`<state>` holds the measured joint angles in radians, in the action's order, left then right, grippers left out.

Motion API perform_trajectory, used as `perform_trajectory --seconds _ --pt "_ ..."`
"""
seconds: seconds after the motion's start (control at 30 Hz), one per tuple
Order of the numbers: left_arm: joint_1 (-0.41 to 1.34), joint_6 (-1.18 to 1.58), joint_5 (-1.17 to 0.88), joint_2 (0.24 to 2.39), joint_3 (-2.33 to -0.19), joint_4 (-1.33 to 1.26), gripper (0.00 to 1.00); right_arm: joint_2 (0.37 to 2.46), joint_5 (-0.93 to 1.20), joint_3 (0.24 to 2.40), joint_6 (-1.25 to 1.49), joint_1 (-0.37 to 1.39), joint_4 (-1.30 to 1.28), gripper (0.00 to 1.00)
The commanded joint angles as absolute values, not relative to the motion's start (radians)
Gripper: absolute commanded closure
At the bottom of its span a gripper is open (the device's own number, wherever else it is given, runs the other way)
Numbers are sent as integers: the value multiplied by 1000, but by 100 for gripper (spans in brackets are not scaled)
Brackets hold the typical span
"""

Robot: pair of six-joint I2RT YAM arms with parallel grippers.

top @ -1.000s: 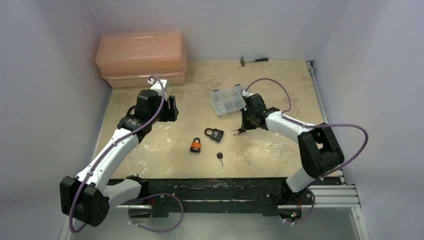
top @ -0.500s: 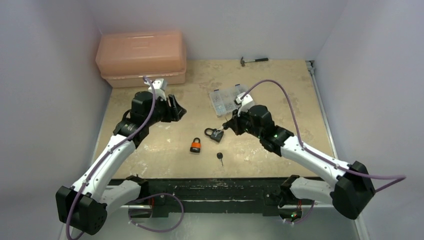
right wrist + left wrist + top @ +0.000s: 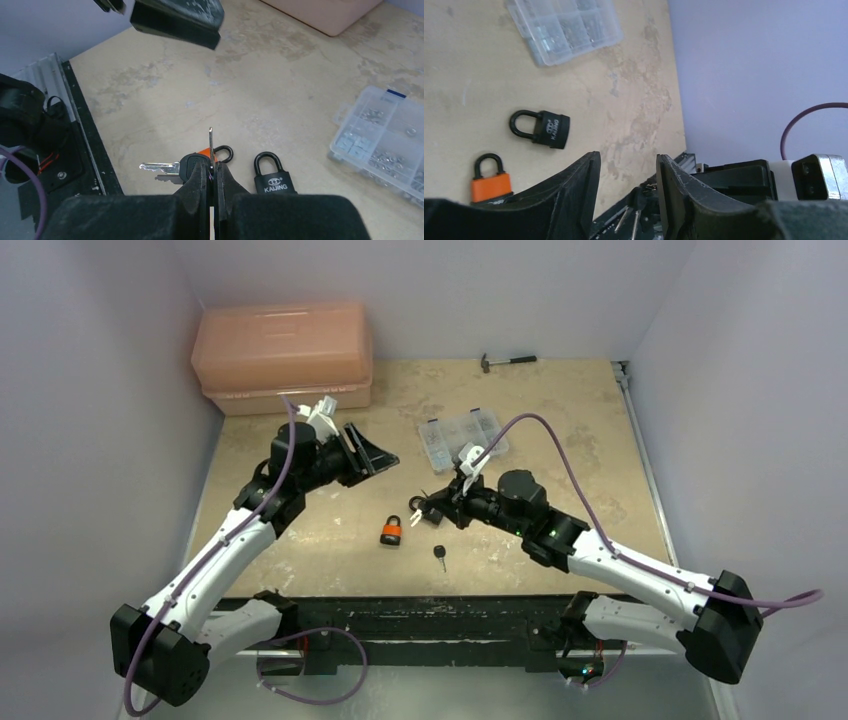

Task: Unlock with the key

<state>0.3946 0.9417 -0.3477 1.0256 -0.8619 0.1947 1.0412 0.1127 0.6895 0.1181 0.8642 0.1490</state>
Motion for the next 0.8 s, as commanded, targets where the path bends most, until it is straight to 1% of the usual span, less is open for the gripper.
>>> perform_trajectory --seconds 0.0,0.07,0.2,0.53,0.77 --pt "455 1029 -372 1043 -932 160 52 1035 155 731 115 887 240 100" --pt "472 1024 -371 1052 -946 179 53 1043 147 747 121 896 234 100" --pt "494 1035 -378 1062 -950 187 59 1074 119 793 99 927 194 100" --pt "580 1064 -344 1078 -941 218 60 1098 46 842 92 963 171 100" --pt "621 1061 -305 1081 -941 232 66 1103 -5 861 93 966 152 100"
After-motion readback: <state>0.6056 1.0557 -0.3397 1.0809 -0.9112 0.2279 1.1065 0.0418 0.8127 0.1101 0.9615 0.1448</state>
